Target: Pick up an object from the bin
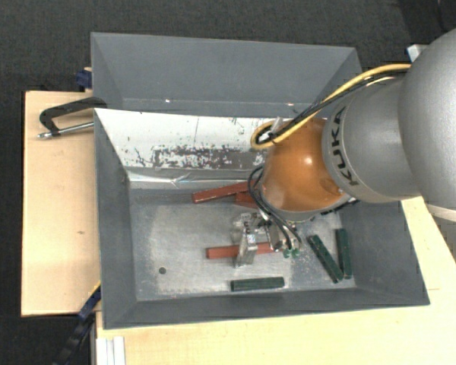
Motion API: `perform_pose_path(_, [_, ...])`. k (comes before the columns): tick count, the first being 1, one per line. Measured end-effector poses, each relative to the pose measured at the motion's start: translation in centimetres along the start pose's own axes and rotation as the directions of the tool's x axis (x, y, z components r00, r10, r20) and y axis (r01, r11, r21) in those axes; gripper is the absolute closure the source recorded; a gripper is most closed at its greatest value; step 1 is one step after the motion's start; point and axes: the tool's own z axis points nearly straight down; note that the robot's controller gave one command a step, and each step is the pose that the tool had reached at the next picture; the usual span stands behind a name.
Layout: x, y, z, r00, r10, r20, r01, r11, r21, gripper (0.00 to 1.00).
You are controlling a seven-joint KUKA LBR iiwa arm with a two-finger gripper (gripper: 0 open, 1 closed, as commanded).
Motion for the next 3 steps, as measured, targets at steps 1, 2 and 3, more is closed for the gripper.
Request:
perform_pose_path(1, [0.1,0.1,-0.2,1.000,0.014,-0.001,-0.014,1.000,0.000,1.00])
perform_pose_path(2, [0.1,0.1,-0.8,1.000,0.019,-0.006,-0.019,1.000,0.000,1.00])
perform_pose_path(3, [0.3,0.1,-2.4,1.000,0.014,-0.012,-0.014,1.000,0.001,1.00])
